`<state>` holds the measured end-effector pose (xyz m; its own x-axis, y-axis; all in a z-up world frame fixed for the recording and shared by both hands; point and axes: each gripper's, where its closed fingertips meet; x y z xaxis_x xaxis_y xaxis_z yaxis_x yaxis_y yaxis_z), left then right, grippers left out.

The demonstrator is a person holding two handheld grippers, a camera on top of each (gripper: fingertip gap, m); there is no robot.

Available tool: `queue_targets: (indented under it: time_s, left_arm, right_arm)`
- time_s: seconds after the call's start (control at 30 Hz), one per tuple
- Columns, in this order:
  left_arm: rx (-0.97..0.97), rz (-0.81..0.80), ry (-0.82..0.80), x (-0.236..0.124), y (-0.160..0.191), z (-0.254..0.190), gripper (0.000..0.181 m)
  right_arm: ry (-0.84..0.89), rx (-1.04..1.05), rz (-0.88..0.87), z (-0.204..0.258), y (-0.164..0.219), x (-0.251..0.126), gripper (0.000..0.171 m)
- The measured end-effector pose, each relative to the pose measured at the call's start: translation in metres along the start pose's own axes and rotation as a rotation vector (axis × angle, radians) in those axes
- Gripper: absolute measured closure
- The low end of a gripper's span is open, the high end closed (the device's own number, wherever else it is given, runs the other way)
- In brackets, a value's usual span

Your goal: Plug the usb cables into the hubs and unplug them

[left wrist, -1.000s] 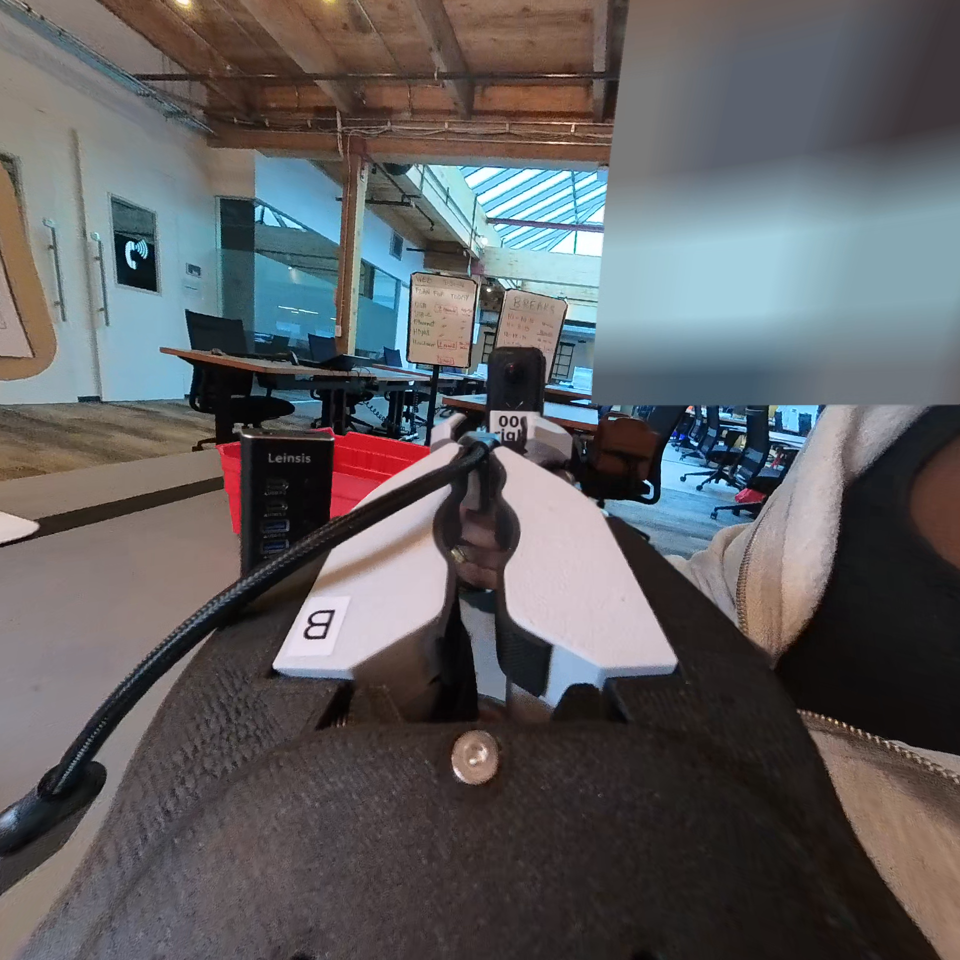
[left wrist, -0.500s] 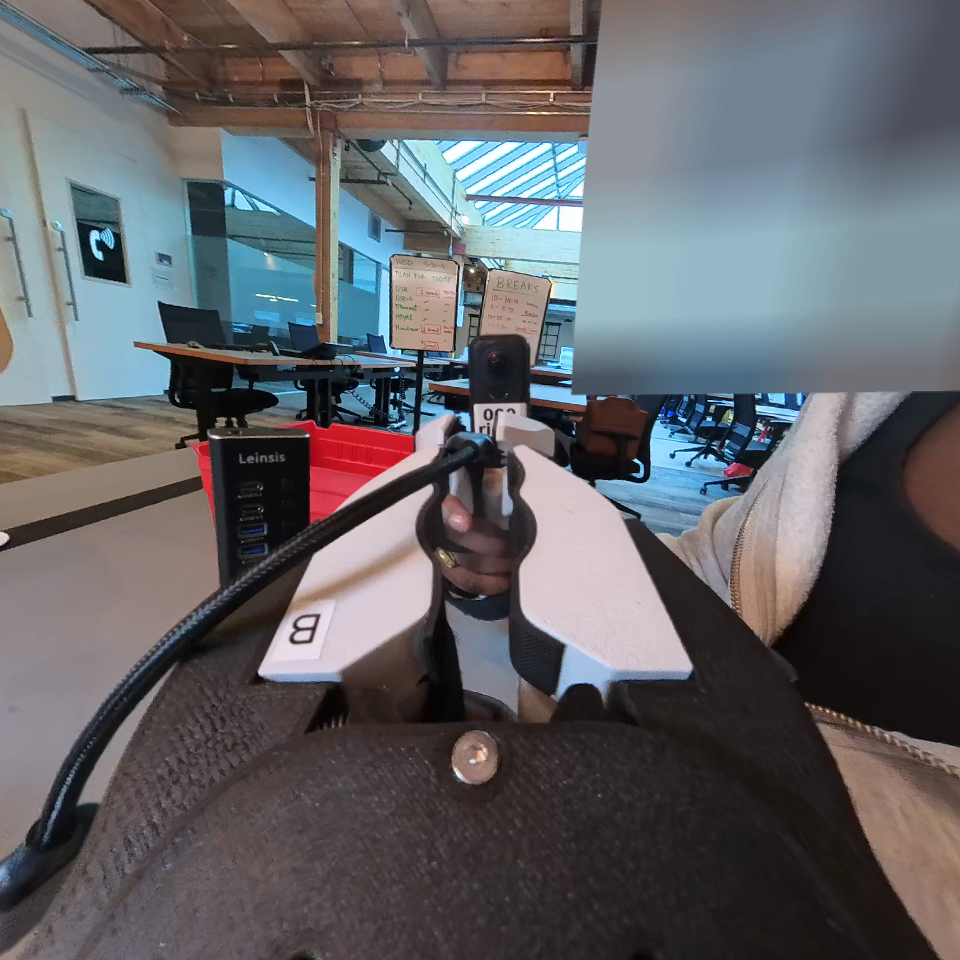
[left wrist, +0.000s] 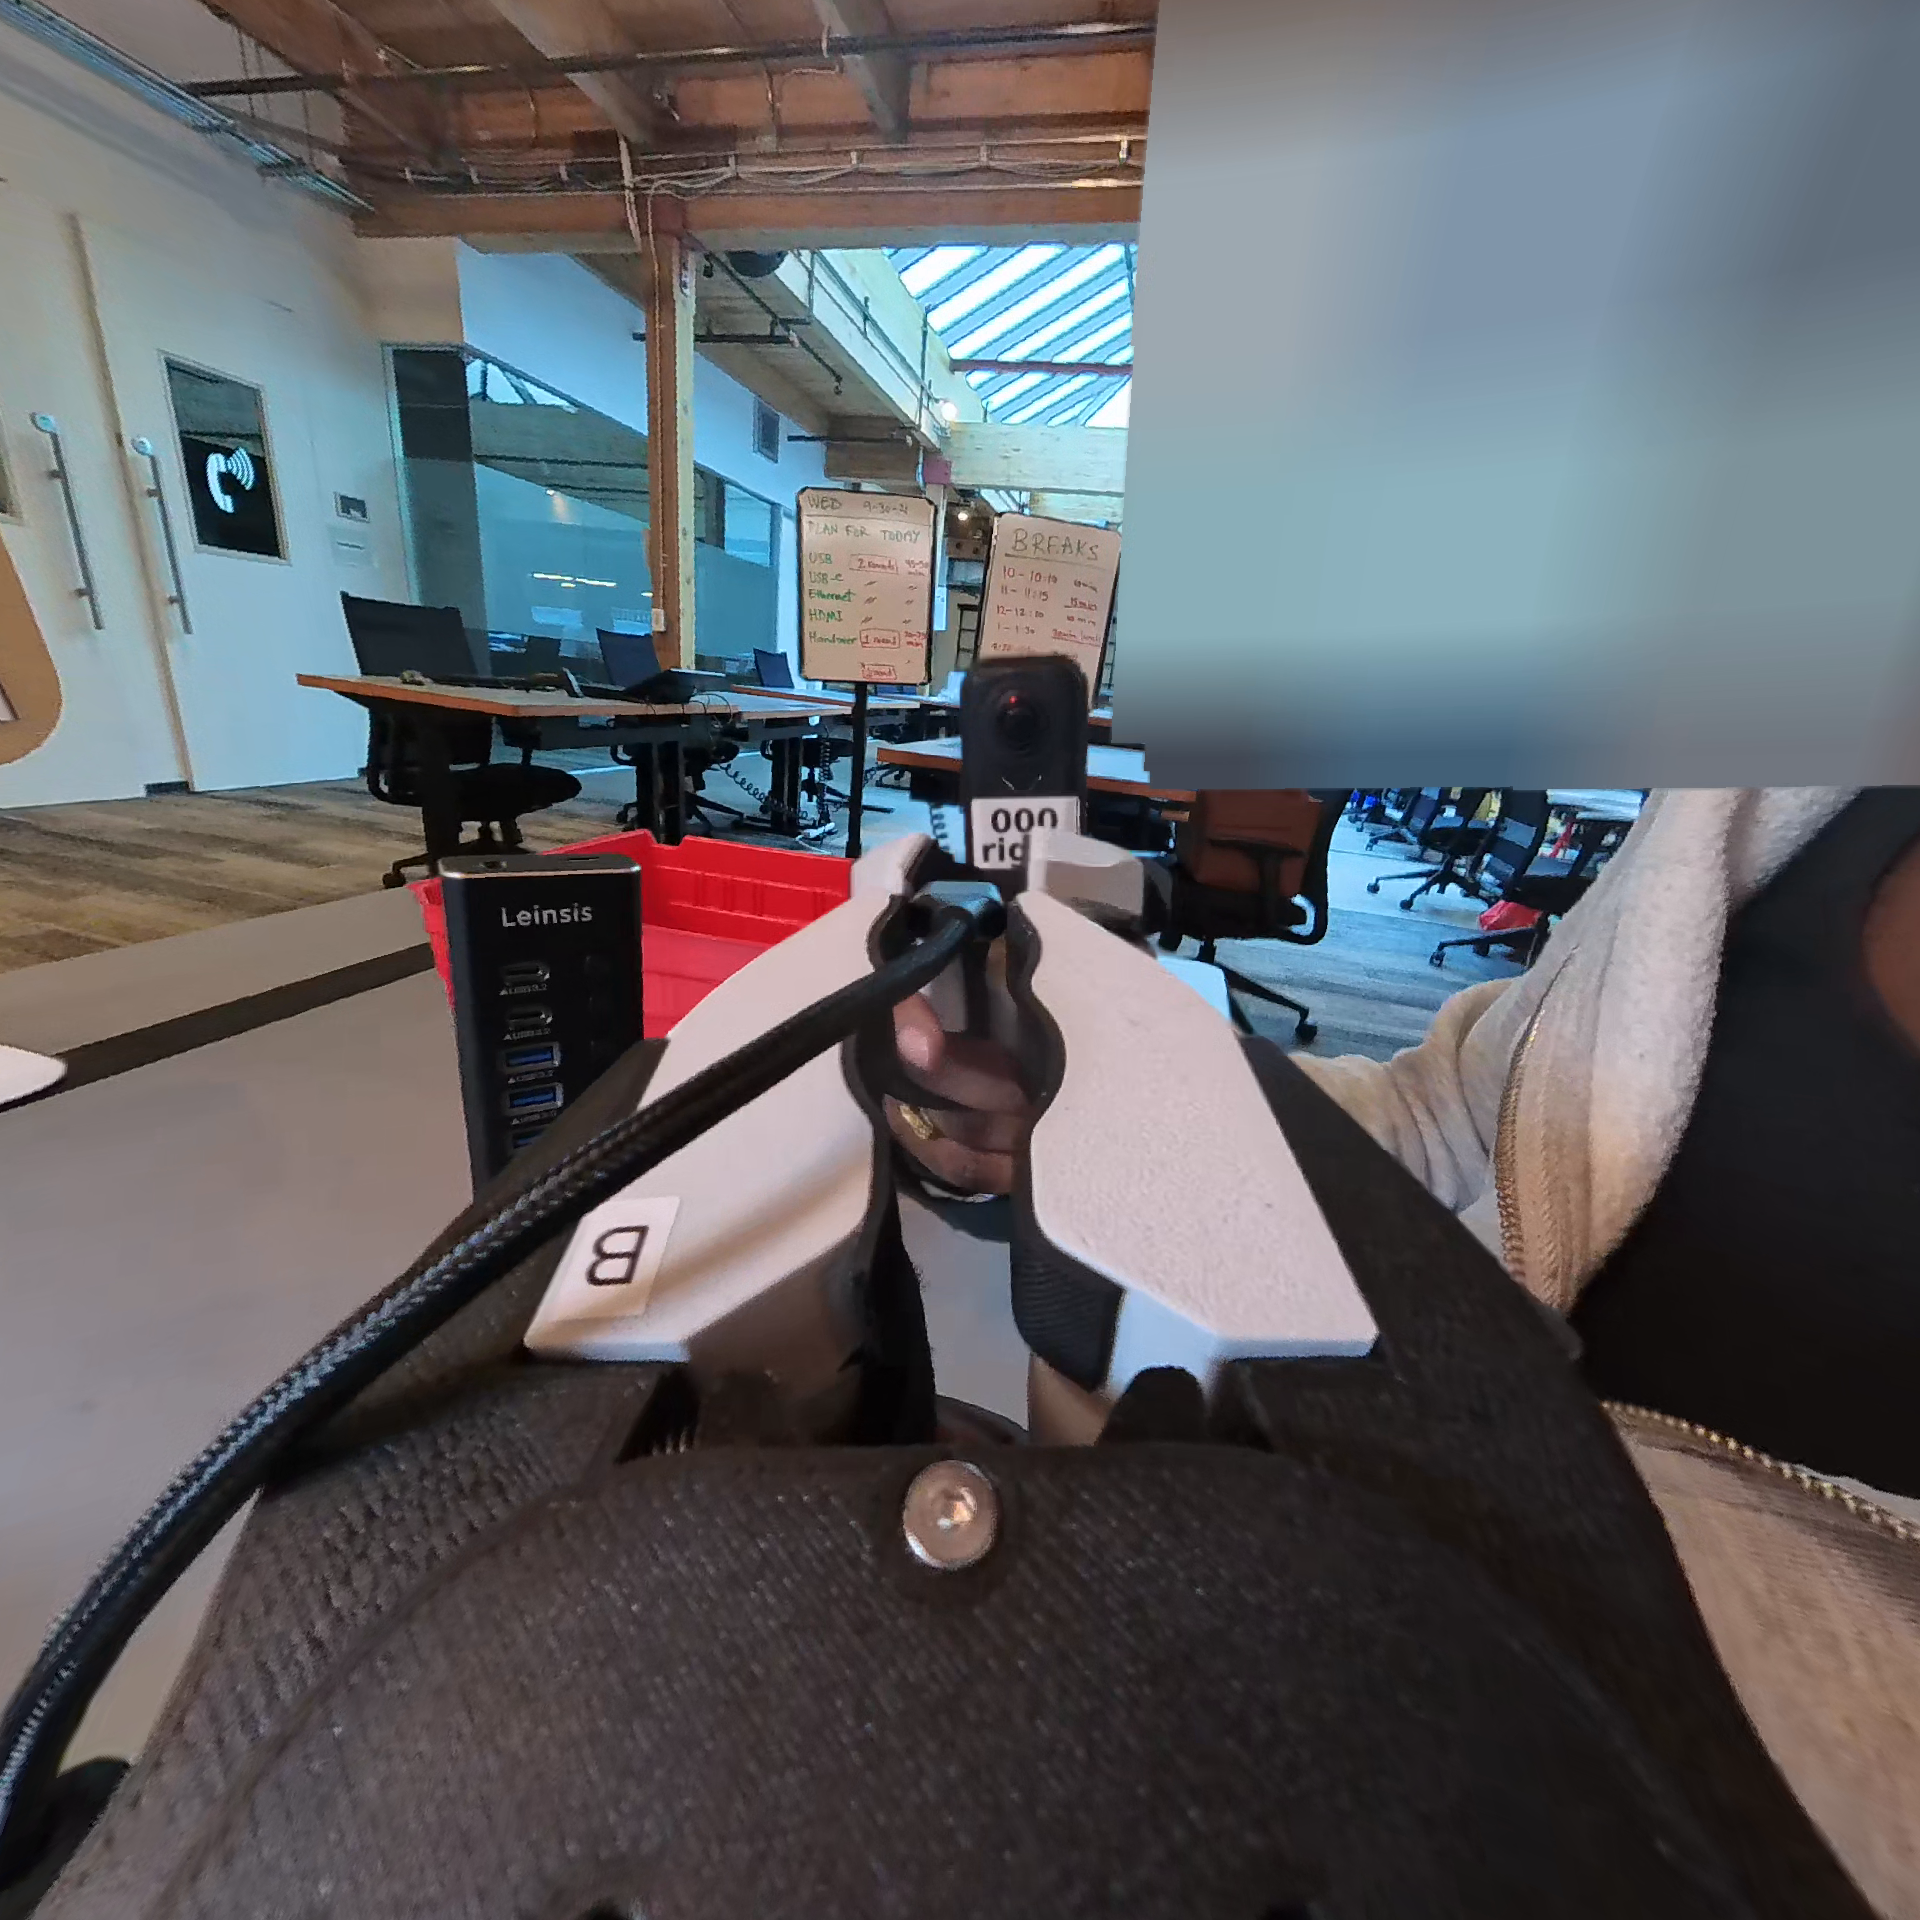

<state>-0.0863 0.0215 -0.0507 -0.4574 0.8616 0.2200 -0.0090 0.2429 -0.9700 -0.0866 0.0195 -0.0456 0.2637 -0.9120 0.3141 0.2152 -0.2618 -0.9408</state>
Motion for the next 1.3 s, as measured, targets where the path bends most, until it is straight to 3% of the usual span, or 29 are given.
queue_targets:
  time_s: [0.1,1.1,1.17,1.23,1.3]
  left_arm:
    - [-0.035,-0.011,0.011,-0.002,-0.001,0.001,0.163]
    - [-0.022,-0.008,0.038,0.0,0.0,-0.006,0.164]
    - [0.016,-0.004,-0.001,0.002,-0.001,-0.002,0.164]
    - [0.068,-0.011,-0.115,0.002,-0.006,0.014,0.163]
    - [0.146,-0.007,-0.282,-0.003,-0.013,0.04,0.163]
  right_arm:
    - [0.019,-0.023,0.001,-0.003,-0.001,-0.002,0.158]
    - [-0.046,0.021,0.002,0.005,0.0,-0.001,0.159]
    - [-0.01,-0.014,-0.001,0.001,-0.002,-0.002,0.158]
    - [0.068,-0.068,-0.039,-0.009,-0.012,-0.008,0.146]
    - [0.282,-0.147,-0.095,-0.037,-0.029,-0.026,0.131]
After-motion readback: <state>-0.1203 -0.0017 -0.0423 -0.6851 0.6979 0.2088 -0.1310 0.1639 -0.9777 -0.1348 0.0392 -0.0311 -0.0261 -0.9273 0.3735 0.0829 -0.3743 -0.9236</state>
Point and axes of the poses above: each gripper's, where its closed fingertips meet, x out along the fingers, y out of its underside, z = x × y across the jaws, and after that the axes turned 2 degrees about z, right-handed
